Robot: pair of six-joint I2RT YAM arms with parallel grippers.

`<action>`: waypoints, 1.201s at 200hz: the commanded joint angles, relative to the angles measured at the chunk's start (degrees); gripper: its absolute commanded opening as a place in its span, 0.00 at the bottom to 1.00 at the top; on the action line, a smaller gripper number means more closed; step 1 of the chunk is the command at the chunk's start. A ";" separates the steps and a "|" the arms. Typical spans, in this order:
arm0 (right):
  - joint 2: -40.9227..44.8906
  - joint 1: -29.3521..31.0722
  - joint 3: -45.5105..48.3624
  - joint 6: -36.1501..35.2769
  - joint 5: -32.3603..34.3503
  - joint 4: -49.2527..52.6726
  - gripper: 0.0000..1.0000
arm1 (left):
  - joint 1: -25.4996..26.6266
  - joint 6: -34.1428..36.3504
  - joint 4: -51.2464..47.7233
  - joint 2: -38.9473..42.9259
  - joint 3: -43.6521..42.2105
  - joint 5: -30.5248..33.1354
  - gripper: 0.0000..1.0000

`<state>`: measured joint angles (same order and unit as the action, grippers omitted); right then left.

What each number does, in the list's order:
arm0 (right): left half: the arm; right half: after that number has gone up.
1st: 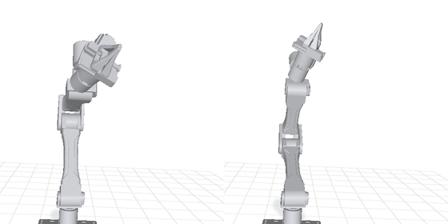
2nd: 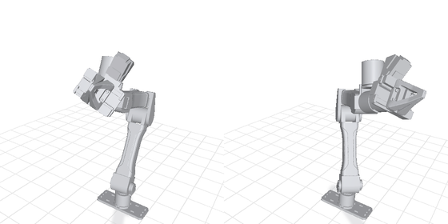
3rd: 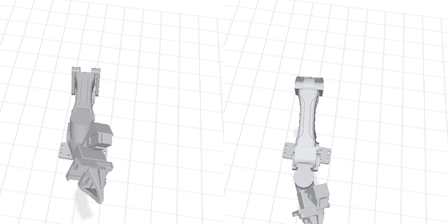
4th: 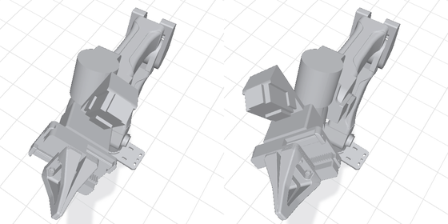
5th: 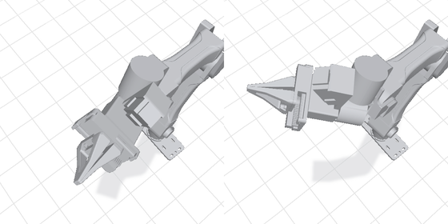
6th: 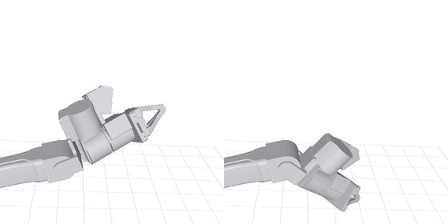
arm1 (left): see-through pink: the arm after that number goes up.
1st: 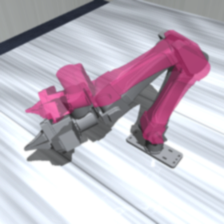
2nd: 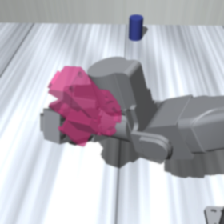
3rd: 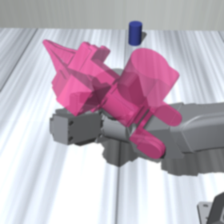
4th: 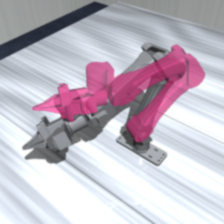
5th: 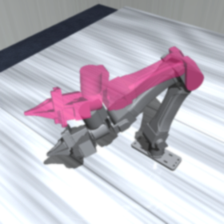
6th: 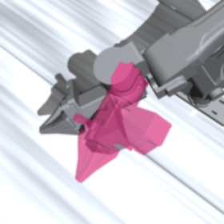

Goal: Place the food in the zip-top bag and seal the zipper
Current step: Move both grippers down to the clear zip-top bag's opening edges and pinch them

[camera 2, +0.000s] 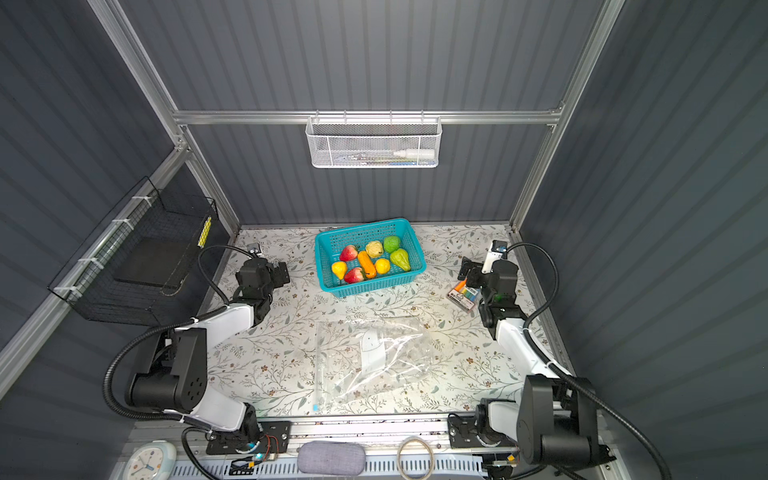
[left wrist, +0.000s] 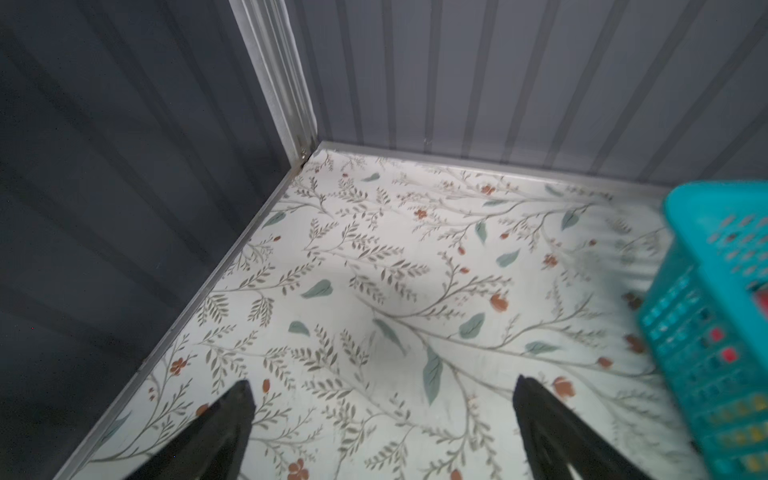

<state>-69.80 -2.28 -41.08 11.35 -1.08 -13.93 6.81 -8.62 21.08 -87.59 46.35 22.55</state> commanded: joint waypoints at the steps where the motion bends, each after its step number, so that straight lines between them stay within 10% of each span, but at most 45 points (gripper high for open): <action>1: 1.58 0.92 -5.49 10.28 -2.01 19.09 0.99 | 0.15 -8.78 -11.93 2.21 3.08 -7.26 0.99; 64: 5.29 17.21 -10.60 17.42 -1.51 38.48 0.99 | 2.23 -24.09 -24.83 7.51 2.38 -24.87 0.99; 146: 2.17 37.58 -9.87 20.85 5.60 54.40 0.86 | 11.90 -32.86 -33.88 20.11 -6.24 -30.51 0.99; 240: 5.28 44.53 -1.90 31.01 1.12 40.66 0.99 | 13.45 -40.91 -35.49 32.05 -21.25 -44.43 0.96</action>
<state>-66.94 42.09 -47.22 37.87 1.67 33.06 19.86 -46.57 -13.93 -57.60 27.66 -15.59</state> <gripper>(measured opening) 0.988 0.970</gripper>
